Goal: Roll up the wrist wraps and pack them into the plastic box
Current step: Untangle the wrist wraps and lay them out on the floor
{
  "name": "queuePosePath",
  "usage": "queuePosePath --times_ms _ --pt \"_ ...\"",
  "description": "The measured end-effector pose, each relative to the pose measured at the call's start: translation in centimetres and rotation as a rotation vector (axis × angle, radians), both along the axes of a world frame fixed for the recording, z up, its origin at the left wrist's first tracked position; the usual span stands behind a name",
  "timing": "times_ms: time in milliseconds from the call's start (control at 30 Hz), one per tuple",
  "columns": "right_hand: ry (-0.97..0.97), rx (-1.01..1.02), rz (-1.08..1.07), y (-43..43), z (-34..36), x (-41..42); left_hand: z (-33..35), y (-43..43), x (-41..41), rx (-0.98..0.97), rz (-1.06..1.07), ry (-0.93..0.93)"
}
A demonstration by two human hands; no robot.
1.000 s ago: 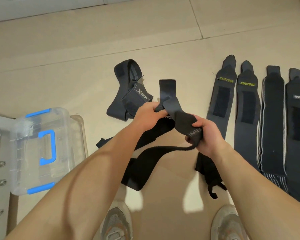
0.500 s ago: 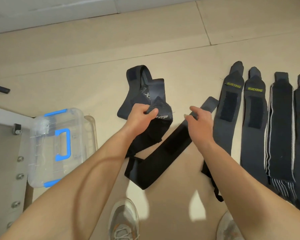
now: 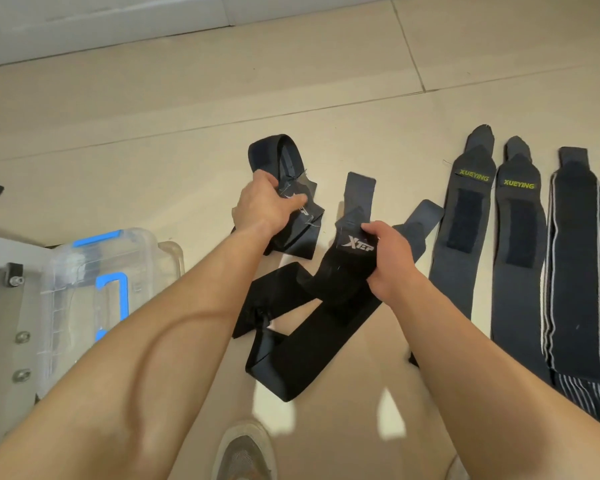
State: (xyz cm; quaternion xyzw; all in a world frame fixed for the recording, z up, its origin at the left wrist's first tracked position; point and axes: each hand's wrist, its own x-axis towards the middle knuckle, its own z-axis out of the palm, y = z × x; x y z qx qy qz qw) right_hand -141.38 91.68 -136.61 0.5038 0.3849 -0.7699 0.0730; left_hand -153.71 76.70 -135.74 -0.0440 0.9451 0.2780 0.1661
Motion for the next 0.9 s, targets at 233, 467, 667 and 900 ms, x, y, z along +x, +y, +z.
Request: queuePosePath --times_ms 233,467,667,900 --pt "0.068 -0.19 -0.027 -1.7 -0.5 -0.5 -0.6 -2.0 1.2 0.339 -0.07 -0.272" --pt "0.273 -0.188 0.152 -2.5 0.4 -1.7 0.2 -4.6 2.1 0.553 -0.013 -0.509" --pt "0.353 -0.09 0.235 -2.5 0.3 -2.3 -0.2 -4.3 2.9 0.747 0.135 -0.645" --pt "0.269 0.092 0.305 -2.2 -1.0 -2.3 -1.4 -2.2 1.4 0.706 0.39 -0.747"
